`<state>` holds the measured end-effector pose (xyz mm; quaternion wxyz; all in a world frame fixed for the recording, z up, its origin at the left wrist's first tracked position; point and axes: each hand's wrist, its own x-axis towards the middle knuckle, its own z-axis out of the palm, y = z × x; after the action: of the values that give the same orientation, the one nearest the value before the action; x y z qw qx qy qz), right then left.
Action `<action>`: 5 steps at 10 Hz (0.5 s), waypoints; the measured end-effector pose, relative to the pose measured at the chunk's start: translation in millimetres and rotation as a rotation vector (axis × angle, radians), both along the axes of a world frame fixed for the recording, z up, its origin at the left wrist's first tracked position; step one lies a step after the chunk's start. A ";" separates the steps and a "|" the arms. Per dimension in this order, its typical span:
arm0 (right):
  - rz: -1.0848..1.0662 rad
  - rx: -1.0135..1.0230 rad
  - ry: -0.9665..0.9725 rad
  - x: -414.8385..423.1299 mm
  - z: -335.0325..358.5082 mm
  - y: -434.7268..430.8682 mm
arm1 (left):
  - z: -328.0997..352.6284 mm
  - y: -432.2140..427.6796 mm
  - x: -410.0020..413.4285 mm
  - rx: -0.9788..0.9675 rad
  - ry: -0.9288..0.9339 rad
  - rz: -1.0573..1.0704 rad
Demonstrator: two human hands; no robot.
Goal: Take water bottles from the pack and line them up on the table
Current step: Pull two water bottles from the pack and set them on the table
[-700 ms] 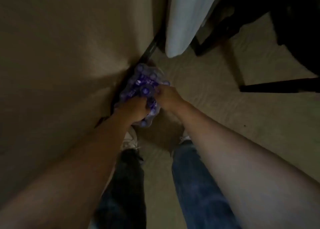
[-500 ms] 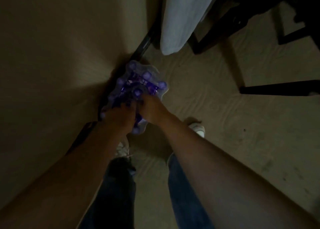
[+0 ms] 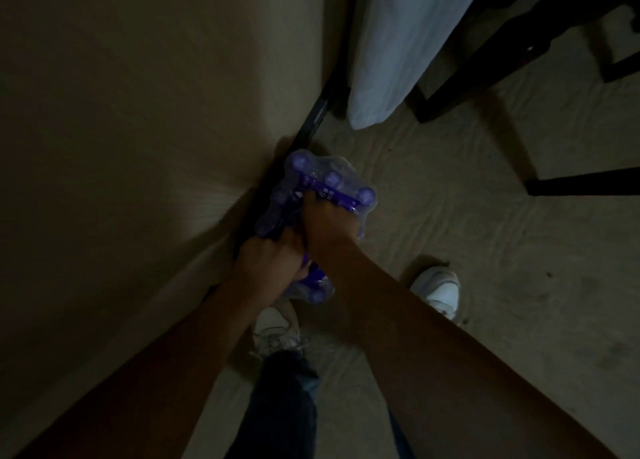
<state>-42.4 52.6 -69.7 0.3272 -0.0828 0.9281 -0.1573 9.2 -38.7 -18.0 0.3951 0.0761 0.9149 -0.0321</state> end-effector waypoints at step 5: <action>-0.054 -0.090 -0.096 -38.8 203.6 33.9 | 181.7 -23.5 -71.7 0.424 -0.115 0.050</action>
<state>-81.1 86.6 133.9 0.3631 -0.0646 0.9051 -0.2115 -62.6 -62.2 163.7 0.4224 0.1365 0.8787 0.1753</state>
